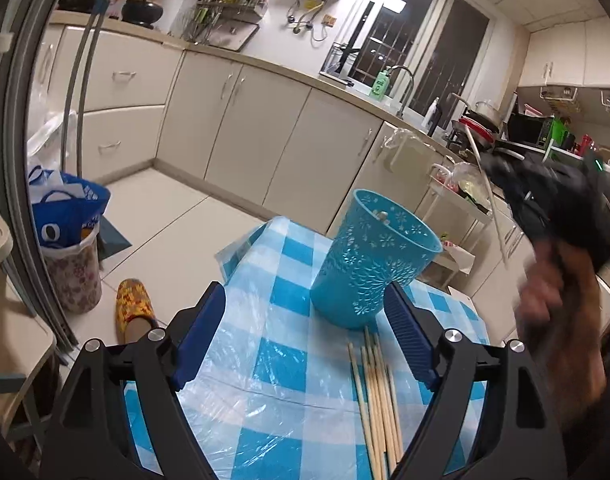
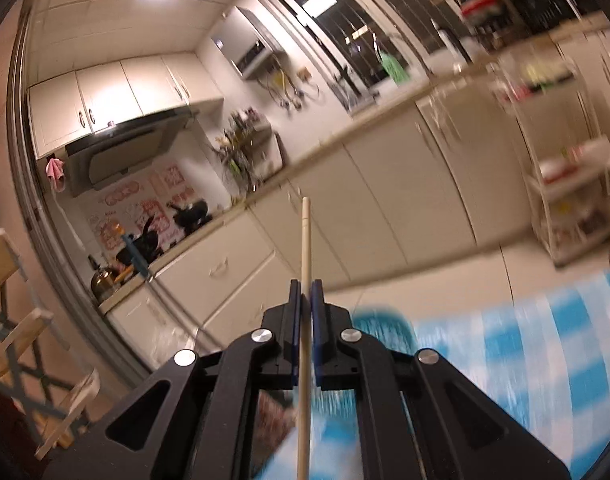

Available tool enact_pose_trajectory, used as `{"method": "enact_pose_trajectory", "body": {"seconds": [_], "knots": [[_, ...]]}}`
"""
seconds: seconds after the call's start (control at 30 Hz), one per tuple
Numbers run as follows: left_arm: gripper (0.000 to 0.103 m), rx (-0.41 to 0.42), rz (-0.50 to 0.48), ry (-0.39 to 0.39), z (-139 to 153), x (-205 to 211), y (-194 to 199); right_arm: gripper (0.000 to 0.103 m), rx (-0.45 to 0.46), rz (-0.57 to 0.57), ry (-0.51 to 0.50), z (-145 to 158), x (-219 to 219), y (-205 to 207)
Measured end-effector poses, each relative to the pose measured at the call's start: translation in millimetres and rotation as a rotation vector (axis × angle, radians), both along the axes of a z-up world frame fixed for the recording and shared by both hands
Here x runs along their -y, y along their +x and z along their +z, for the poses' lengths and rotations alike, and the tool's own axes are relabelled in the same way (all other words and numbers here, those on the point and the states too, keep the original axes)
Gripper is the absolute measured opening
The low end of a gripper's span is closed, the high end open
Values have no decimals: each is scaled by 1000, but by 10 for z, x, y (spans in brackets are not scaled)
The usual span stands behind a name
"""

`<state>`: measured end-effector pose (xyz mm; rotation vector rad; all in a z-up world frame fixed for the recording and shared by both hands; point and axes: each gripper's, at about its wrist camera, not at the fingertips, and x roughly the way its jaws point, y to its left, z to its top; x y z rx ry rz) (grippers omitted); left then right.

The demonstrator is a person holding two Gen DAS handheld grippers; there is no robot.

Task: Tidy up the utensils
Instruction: 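Lift the right gripper's chopstick over the teal cup and open to drop it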

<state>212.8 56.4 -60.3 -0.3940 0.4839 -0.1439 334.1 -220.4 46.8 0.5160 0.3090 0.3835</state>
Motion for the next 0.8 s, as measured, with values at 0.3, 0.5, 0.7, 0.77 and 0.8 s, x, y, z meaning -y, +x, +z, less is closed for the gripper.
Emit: {"method": "enact_pose_trajectory", "body": {"seconds": [0.3,0.5,0.7,0.77,0.8], "knots": [[78,-34,50,-51,-130,-266,46,6,-73,-87,-150,-241,-292,781],[78,-38,47,-69,-168,-256,62,6,-111,-73,-267,-449,-374,793],[79,-20,30,-58,-79,-172,-1,16,-138,-61,-299,-586,-352,670],[80,-11,29,-54,-24,-153,-43,18,-135,-59,-289,-564,-310,541],[81,-6,28,-52,1,-151,-67,19,-130,-57,-279,-544,-266,422]]}}
